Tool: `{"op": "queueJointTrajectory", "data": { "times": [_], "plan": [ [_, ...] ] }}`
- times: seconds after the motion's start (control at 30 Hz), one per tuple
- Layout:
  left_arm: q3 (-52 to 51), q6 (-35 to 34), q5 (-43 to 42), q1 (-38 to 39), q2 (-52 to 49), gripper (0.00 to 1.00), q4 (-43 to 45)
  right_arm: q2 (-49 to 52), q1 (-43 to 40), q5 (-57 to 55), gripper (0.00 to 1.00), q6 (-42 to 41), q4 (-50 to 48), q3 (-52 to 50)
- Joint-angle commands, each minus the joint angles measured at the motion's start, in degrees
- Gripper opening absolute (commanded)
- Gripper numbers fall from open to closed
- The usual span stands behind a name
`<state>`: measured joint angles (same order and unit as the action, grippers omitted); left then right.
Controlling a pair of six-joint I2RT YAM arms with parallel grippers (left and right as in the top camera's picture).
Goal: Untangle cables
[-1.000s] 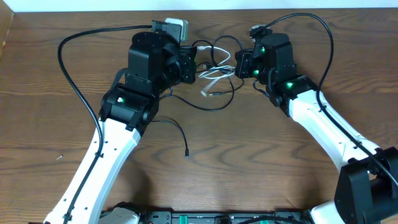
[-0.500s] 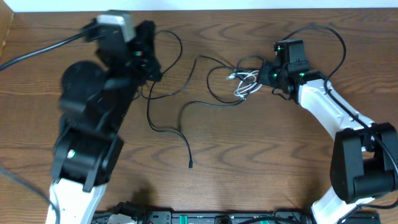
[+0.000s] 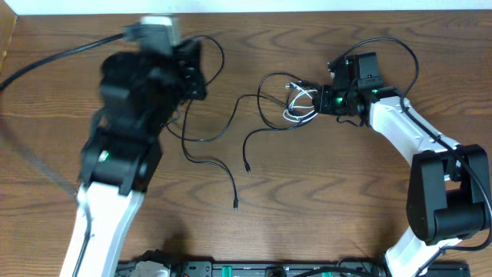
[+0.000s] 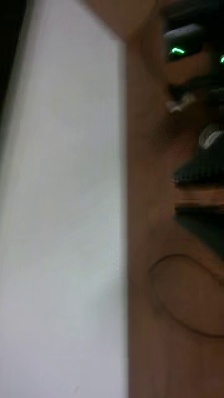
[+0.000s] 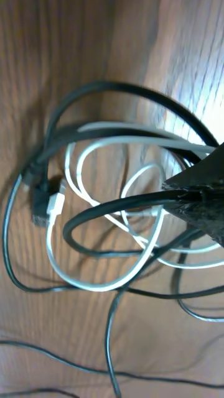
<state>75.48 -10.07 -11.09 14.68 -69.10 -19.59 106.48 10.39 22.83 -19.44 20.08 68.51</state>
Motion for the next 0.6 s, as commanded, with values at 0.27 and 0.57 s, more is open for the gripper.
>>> {"op": "queueJointTrajectory", "data": {
  "times": [0.27, 0.57],
  "plan": [
    [0.6, -3.7, -9.2, 7.3, -19.2, 0.66, -1.2, 0.1, 0.1, 3.7, 0.01, 1.5, 1.6, 0.1],
    [0.6, -7.1, -9.5, 7.4, -29.1, 0.7, -2.9, 0.1, 0.1, 2.9, 0.01, 1.5, 2.4, 0.1]
  ]
}}
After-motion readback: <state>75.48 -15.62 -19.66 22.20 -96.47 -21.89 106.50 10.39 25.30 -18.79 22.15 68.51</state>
